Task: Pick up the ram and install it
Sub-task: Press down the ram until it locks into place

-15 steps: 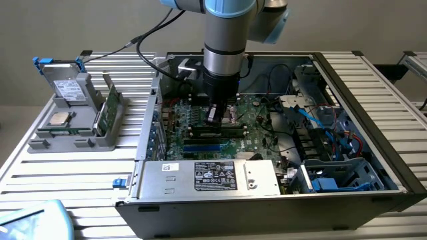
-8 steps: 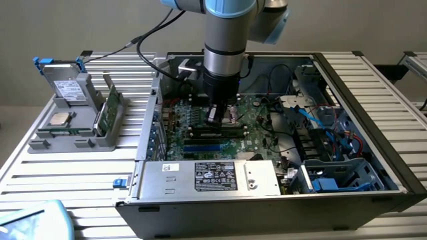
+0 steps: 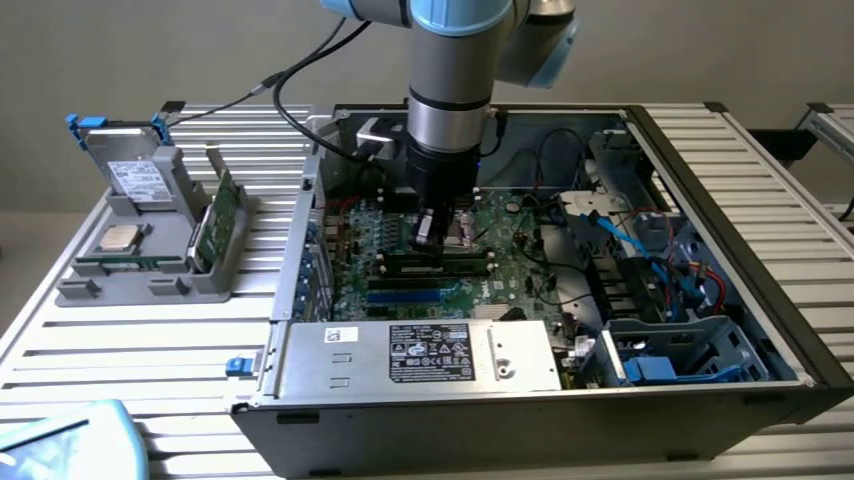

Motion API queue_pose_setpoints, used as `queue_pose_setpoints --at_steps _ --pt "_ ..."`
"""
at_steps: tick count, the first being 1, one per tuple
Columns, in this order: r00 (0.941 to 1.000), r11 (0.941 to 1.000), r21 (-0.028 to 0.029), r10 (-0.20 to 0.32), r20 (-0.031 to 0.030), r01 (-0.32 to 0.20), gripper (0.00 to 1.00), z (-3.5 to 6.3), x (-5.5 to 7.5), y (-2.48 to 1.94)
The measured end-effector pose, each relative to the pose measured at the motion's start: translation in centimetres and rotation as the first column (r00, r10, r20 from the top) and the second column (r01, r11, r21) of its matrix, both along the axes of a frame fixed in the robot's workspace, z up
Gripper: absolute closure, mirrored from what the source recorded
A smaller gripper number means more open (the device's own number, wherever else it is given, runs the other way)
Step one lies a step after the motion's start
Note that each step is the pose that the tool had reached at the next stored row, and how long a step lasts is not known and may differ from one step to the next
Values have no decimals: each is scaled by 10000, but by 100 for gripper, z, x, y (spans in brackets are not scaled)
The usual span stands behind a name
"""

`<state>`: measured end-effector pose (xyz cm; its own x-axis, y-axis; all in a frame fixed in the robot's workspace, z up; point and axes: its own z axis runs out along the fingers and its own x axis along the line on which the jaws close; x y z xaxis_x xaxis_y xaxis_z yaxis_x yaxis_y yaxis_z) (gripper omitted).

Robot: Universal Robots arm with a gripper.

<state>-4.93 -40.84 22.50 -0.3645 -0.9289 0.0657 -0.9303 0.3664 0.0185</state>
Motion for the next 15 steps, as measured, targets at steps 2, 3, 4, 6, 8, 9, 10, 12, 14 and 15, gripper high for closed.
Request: queue_pose_setpoints --at_steps 2,3,4,6,8,9,10,12,14,15 --pt "10000 10000 0 0 0 0 89 0 0 0" --pt "10000 10000 0 0 0 0 89 0 0 0" --pt "10000 10000 0 0 0 0 89 0 0 0" --pt "10000 10000 0 0 0 0 89 0 0 0" --pt "10000 10000 0 2 -1 -2 89 0 1 0" --pt "10000 10000 0 1 -1 -1 89 0 1 0" --pt "10000 10000 0 2 0 -2 89 0 1 0" --pt "10000 10000 0 2 0 -2 89 0 1 0" --pt "10000 10000 -1 0 0 0 89 0 0 0" --pt "10000 10000 0 -1 0 1 89 0 0 0"
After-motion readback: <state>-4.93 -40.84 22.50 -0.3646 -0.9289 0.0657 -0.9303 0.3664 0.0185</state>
